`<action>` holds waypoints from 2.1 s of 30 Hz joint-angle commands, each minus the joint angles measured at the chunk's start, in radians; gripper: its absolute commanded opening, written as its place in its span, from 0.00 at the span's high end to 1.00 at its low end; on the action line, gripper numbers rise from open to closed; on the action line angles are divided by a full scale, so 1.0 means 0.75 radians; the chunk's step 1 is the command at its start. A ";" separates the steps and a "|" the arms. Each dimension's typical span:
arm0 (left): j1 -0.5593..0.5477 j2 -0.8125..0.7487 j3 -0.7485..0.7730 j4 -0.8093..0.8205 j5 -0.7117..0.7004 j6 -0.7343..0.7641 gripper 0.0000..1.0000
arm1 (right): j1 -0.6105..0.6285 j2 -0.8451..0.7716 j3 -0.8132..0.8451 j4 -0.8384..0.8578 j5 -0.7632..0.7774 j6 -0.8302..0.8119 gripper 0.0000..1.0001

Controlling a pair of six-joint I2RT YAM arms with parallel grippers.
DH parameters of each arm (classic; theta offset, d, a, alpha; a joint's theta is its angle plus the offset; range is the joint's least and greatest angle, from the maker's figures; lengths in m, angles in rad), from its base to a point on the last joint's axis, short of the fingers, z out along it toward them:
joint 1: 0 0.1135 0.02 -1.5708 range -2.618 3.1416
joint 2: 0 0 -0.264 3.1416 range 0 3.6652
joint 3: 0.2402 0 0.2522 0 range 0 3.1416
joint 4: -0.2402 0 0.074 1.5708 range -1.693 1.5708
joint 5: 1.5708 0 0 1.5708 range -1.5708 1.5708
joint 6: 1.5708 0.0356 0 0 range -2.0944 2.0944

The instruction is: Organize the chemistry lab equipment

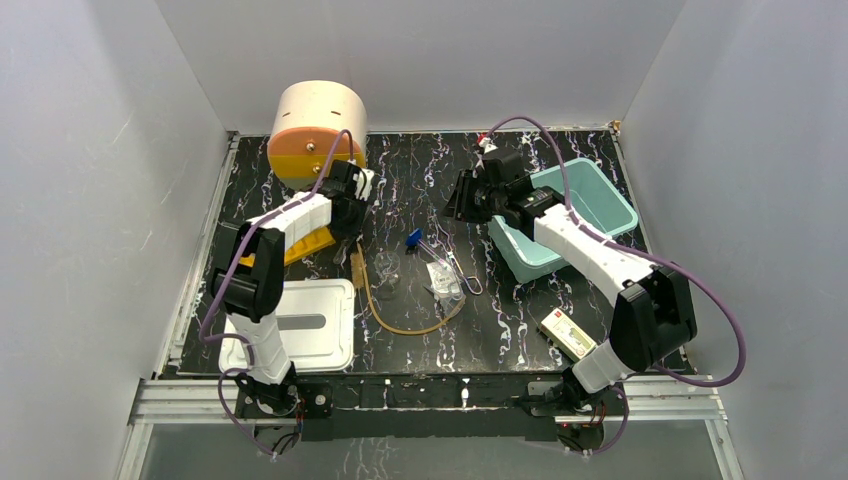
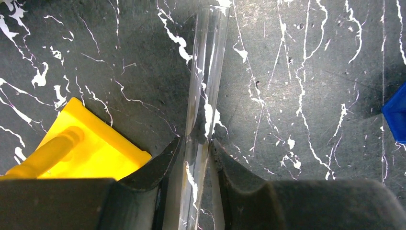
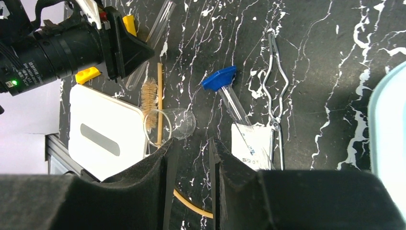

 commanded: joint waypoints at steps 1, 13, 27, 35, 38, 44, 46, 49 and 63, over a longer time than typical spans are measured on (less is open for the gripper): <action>-0.007 -0.071 0.058 -0.018 0.034 0.013 0.79 | 0.006 0.006 -0.009 0.109 -0.054 0.035 0.61; -0.019 -0.260 0.072 -0.042 0.200 -0.135 0.77 | 0.007 0.011 -0.104 0.347 -0.235 0.096 0.55; -0.027 -0.371 0.114 0.172 0.582 -0.595 0.74 | 0.016 0.003 -0.178 0.633 -0.410 0.129 0.33; -0.029 -0.421 0.027 0.406 0.639 -0.954 0.72 | 0.019 0.054 -0.203 0.797 -0.497 0.254 0.28; -0.031 -0.422 0.012 0.424 0.607 -1.033 0.70 | 0.021 0.076 -0.172 0.714 -0.407 0.282 0.30; -0.030 -0.375 0.052 0.197 0.373 -0.832 0.62 | 0.020 0.081 -0.163 0.419 -0.057 0.235 0.31; -0.025 -0.330 0.123 0.078 0.286 -0.767 0.56 | 0.022 0.094 -0.162 0.382 -0.024 0.190 0.32; -0.026 -0.285 0.180 -0.050 0.128 -0.705 0.48 | 0.029 0.097 -0.154 0.358 -0.003 0.176 0.33; -0.038 -0.192 0.028 -0.090 -0.085 -0.562 0.36 | 0.050 0.066 -0.162 0.358 0.045 0.086 0.33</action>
